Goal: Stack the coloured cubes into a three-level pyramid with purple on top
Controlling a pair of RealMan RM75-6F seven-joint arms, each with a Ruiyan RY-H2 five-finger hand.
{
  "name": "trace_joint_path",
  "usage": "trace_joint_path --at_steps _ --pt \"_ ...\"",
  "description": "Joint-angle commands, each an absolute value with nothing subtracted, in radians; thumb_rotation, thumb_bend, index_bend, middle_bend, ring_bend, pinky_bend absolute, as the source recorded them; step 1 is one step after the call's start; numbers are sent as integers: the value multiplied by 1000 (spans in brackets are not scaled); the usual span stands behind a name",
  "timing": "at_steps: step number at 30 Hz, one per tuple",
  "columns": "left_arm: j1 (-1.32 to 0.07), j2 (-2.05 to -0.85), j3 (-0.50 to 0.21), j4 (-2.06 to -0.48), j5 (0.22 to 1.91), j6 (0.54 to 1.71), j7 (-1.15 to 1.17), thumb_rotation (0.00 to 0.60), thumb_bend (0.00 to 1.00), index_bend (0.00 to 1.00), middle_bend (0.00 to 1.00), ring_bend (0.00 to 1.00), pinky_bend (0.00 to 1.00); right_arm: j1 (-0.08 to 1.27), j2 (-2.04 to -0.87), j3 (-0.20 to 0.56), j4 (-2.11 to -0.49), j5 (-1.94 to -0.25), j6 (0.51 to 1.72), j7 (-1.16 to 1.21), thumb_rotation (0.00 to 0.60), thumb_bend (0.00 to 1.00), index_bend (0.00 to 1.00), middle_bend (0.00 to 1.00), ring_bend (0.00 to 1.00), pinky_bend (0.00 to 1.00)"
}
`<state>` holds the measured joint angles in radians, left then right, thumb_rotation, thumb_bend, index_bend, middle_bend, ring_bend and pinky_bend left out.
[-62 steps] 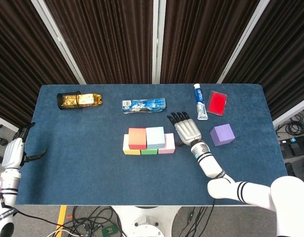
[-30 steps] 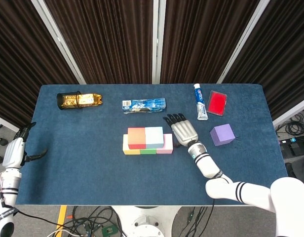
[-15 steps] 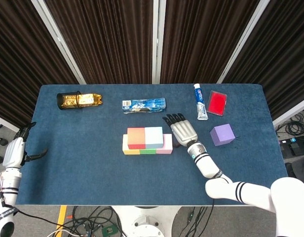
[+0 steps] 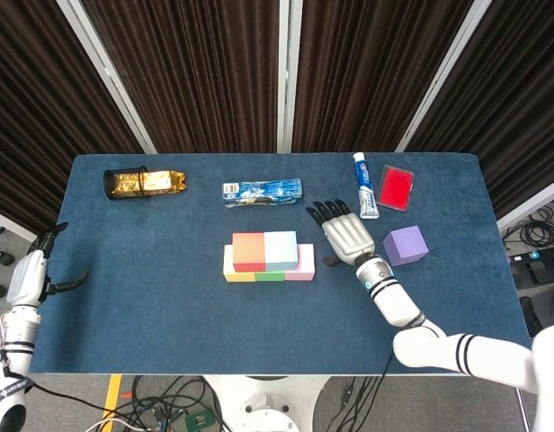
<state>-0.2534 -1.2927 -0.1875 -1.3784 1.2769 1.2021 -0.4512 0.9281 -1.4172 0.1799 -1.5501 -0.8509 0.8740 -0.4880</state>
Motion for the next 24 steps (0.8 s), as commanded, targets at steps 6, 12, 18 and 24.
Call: trace_joint_path --at_steps 6,12,18,24 --pt "-267 -1297 -193 -1397 1272 1194 -423 600 221 95 89 0 91 871 -1118 169 -1747 -878 876 -478 600 40 0 80 0 0" --pt "-278 -1304 -200 -1411 1260 1189 -392 600 222 95 89 1 91 835 -1050 111 -1723 -916 826 -448 600 27 0 80 0 0" --pt "-277 -1309 -207 -1420 1247 1202 -373 600 221 95 89 1 91 818 -1107 71 -1630 -975 794 -415 600 26 0 79 0 0" --pt "-276 -1305 -197 -1425 1256 1200 -363 600 222 95 89 1 91 826 -1131 42 -1572 -977 766 -449 600 12 0 73 0 0"
